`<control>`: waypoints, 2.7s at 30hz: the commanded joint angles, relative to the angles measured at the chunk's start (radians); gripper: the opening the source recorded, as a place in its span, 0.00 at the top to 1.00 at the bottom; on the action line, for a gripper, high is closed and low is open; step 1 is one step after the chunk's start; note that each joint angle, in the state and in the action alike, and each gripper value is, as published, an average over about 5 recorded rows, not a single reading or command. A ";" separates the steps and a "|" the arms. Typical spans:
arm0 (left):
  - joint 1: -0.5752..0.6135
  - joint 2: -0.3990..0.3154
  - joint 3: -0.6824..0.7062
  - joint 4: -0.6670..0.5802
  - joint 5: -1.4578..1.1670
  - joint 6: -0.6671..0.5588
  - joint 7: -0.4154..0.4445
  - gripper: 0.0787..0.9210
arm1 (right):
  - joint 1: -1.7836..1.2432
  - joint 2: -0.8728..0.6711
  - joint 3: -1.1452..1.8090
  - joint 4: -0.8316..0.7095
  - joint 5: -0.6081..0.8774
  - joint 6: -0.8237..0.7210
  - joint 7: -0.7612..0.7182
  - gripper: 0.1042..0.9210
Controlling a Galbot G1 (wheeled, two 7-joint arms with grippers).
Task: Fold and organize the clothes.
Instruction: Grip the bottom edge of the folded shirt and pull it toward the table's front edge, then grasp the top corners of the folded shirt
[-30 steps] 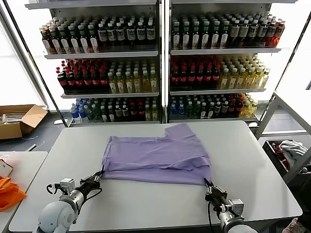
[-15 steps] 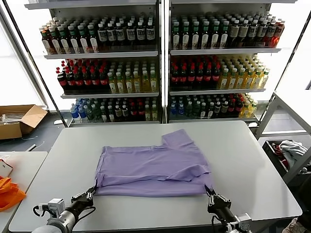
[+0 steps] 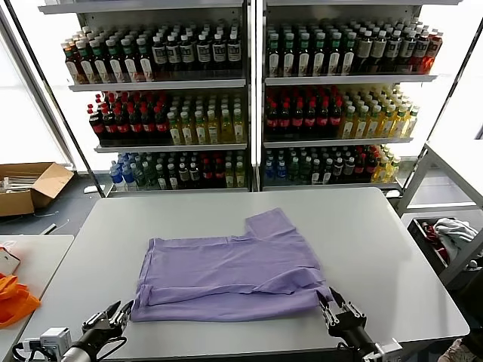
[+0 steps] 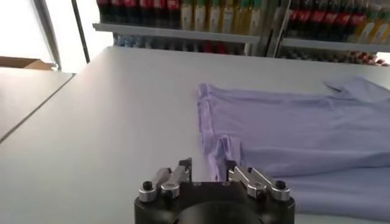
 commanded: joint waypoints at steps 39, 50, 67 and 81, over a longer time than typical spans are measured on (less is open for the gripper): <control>-0.849 0.220 0.482 0.736 -0.090 -0.006 0.154 0.12 | 1.212 0.161 -0.513 -1.136 0.175 -0.203 -0.169 0.12; -0.853 0.197 0.493 0.756 -0.090 -0.006 0.164 0.13 | 1.199 0.160 -0.573 -1.147 0.159 -0.222 -0.163 0.21; -0.810 0.199 0.467 0.741 -0.081 -0.005 0.255 0.66 | 1.165 0.152 -0.572 -1.022 0.219 -0.229 -0.160 0.81; -0.738 0.226 0.382 0.590 -0.096 -0.007 0.247 0.99 | 1.054 0.073 -0.486 -0.725 0.358 -0.234 -0.122 1.00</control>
